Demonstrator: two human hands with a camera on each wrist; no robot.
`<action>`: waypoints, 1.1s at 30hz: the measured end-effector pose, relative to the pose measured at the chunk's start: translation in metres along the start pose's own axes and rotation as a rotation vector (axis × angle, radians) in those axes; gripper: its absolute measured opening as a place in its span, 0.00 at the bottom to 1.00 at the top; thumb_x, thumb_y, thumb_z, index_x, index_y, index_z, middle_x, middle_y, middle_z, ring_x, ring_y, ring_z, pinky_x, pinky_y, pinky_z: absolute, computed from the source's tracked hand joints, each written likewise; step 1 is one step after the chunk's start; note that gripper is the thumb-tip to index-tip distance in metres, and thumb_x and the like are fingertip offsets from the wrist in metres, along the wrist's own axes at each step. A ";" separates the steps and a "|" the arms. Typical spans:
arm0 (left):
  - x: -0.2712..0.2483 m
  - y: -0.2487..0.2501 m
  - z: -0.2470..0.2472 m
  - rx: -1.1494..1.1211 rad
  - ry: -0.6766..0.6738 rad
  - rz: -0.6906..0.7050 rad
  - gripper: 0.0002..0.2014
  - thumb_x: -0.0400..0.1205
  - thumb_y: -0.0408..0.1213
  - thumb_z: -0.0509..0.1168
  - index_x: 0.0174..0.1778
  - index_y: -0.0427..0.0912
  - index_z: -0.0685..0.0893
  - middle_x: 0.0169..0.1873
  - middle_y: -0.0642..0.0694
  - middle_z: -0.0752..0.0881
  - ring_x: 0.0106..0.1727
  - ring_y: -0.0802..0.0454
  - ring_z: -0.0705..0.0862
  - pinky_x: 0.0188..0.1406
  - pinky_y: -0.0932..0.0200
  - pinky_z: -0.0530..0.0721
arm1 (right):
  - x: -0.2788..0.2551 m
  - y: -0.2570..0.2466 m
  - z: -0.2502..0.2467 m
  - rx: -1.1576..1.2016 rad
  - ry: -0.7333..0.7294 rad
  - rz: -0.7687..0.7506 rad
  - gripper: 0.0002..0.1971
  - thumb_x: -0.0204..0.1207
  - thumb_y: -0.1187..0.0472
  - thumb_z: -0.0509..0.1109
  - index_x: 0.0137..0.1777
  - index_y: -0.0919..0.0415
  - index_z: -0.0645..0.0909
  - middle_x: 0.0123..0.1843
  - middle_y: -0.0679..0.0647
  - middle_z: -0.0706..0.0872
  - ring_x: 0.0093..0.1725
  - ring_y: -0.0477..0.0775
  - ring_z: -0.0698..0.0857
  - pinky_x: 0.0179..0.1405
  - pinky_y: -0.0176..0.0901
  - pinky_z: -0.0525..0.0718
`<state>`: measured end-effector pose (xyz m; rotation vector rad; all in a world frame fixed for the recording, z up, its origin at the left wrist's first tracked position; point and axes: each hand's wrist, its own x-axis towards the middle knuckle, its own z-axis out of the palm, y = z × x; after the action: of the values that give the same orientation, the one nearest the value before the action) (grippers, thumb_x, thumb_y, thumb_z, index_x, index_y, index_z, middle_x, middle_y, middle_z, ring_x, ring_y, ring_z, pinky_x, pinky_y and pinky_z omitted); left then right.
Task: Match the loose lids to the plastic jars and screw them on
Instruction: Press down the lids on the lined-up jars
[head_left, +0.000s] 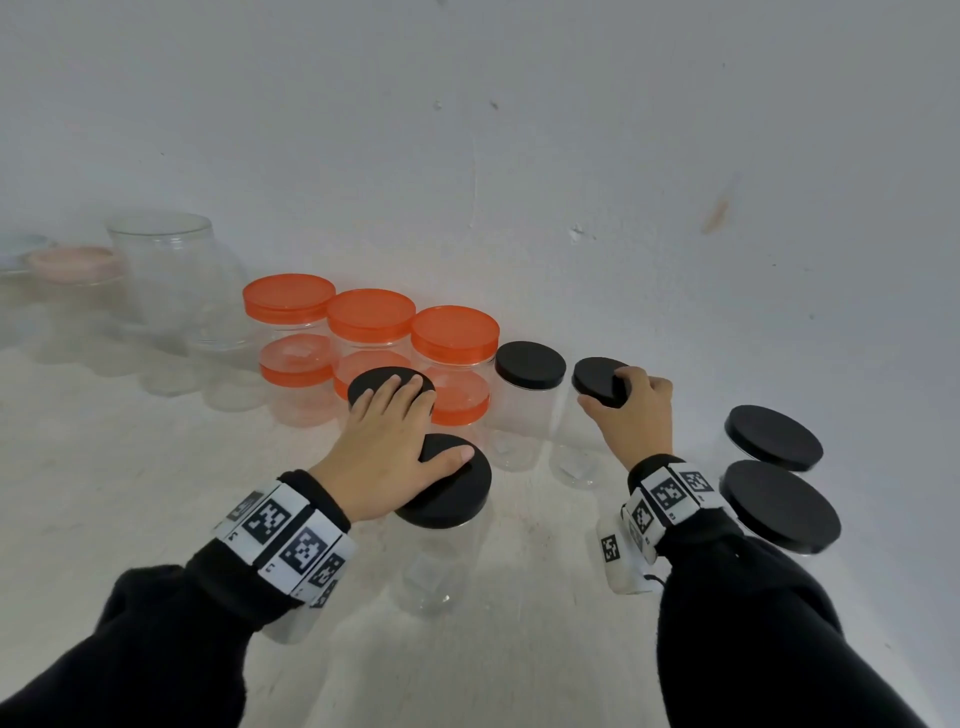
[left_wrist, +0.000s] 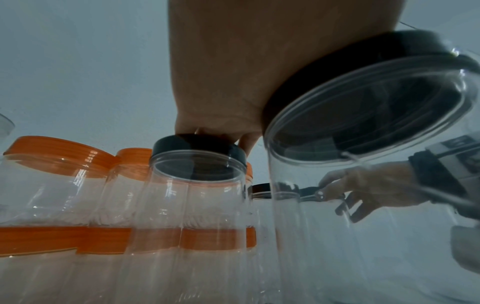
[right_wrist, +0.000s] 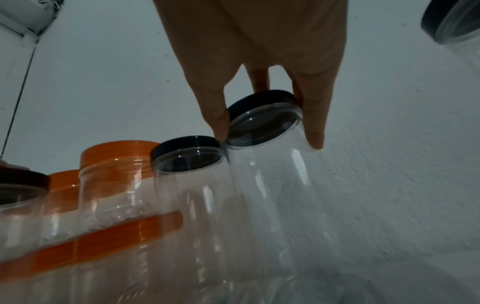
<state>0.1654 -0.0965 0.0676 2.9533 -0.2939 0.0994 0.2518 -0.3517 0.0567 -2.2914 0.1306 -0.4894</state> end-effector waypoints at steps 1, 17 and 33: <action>0.000 0.000 0.001 0.001 -0.001 0.001 0.61 0.56 0.80 0.25 0.81 0.43 0.53 0.82 0.45 0.49 0.82 0.46 0.45 0.79 0.46 0.45 | -0.001 -0.001 0.001 0.009 -0.003 -0.004 0.27 0.71 0.57 0.75 0.68 0.62 0.72 0.69 0.61 0.66 0.61 0.63 0.78 0.58 0.43 0.75; 0.000 0.000 -0.002 -0.004 0.010 -0.007 0.57 0.59 0.75 0.29 0.80 0.42 0.55 0.82 0.44 0.50 0.82 0.45 0.46 0.79 0.45 0.47 | -0.048 -0.022 -0.037 -0.195 0.046 -0.290 0.22 0.75 0.57 0.72 0.67 0.61 0.75 0.78 0.59 0.63 0.75 0.60 0.62 0.64 0.50 0.74; 0.004 -0.003 0.003 -0.013 0.030 0.016 0.57 0.60 0.75 0.31 0.79 0.40 0.59 0.81 0.42 0.55 0.82 0.43 0.51 0.78 0.42 0.51 | -0.108 0.042 -0.112 -0.339 0.066 -0.018 0.22 0.72 0.54 0.74 0.66 0.57 0.77 0.69 0.57 0.69 0.68 0.64 0.64 0.55 0.52 0.74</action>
<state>0.1697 -0.0943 0.0649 2.9342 -0.3125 0.1435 0.1114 -0.4308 0.0635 -2.6088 0.2419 -0.5889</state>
